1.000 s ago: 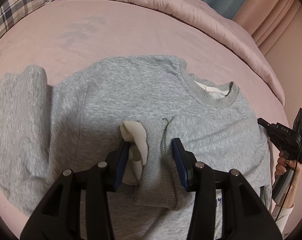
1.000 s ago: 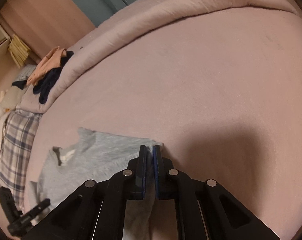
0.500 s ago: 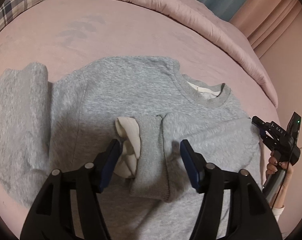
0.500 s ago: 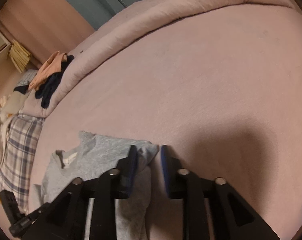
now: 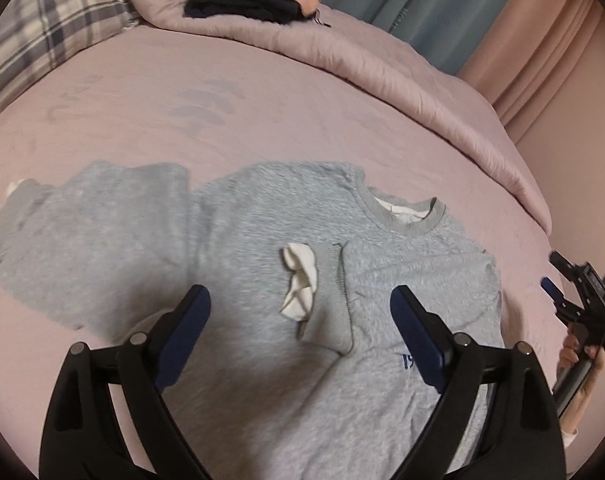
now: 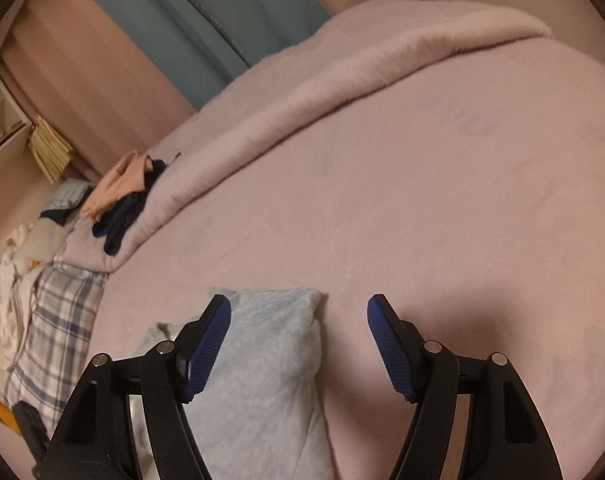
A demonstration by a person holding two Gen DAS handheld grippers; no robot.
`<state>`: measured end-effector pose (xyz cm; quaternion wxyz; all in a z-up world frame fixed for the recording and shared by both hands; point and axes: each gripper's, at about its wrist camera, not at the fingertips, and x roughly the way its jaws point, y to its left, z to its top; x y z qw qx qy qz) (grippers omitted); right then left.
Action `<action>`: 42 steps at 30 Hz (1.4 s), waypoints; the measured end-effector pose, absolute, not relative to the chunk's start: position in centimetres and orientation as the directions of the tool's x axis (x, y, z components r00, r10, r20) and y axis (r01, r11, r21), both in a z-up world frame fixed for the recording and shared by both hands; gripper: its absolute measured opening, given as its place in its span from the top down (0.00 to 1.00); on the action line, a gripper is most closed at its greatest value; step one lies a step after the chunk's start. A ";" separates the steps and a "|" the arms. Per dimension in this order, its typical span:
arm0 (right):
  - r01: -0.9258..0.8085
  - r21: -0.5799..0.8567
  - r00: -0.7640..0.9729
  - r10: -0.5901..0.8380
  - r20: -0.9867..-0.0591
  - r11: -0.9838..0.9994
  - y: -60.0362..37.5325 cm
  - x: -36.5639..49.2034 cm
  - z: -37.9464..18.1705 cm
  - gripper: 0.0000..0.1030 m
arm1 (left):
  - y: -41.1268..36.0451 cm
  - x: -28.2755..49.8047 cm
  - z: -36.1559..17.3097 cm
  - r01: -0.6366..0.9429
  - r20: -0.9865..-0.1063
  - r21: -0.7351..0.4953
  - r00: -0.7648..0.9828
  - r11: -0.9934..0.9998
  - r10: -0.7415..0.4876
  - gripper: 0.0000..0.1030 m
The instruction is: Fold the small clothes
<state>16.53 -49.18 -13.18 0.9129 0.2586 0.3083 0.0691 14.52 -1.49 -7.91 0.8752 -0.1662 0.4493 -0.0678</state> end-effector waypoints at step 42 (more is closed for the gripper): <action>-0.177 0.270 0.852 0.284 -0.439 0.947 -30.1 4.6 -9.1 0.21 | 13.2 11.3 -9.9 -0.373 -0.791 -0.387 0.604 0.843 -0.096 0.10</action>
